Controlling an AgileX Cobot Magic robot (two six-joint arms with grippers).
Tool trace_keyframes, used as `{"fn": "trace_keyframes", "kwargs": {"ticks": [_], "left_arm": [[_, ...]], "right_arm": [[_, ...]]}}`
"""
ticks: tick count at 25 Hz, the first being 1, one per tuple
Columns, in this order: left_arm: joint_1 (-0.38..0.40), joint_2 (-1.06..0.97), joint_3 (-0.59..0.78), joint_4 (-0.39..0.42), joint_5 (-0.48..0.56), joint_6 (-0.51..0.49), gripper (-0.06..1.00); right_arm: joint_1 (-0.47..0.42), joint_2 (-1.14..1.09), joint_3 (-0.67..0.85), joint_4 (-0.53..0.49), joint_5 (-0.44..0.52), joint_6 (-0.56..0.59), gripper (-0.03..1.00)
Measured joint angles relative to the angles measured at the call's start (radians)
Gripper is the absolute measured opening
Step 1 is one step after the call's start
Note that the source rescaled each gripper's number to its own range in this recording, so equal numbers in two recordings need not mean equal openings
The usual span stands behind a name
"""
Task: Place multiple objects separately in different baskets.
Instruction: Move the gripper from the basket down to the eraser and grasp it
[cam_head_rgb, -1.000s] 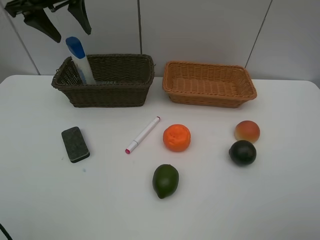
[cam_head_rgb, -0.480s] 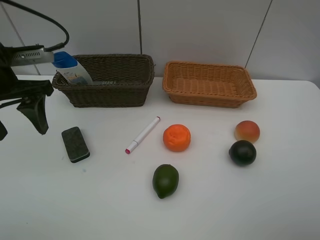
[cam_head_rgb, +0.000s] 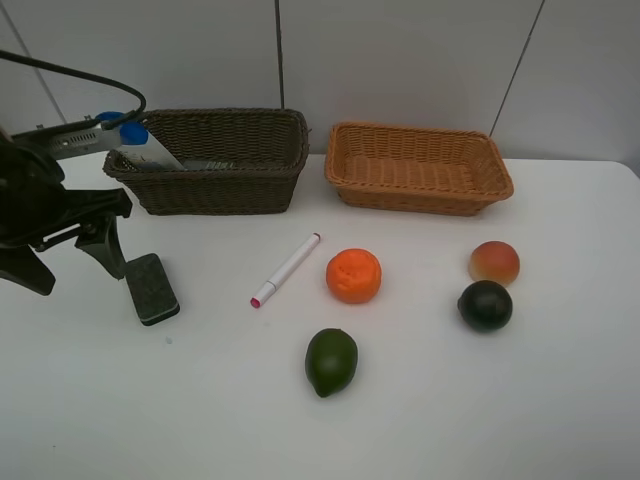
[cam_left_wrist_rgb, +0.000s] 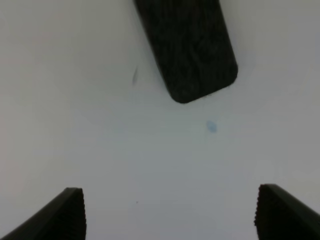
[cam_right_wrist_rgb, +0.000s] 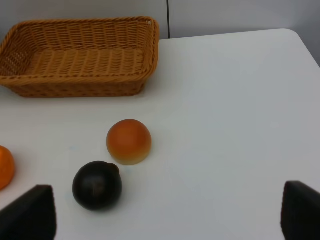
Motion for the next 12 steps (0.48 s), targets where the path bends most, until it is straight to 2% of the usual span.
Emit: {"fn": "trace_keyframes", "kwargs": {"ticks": [12], "left_arm": [[0.000, 0.296, 0.000, -0.160, -0.329, -0.002, 0.82]], "right_arm": [[0.000, 0.000, 0.000, 0.000, 0.000, 0.000, 0.99]]}}
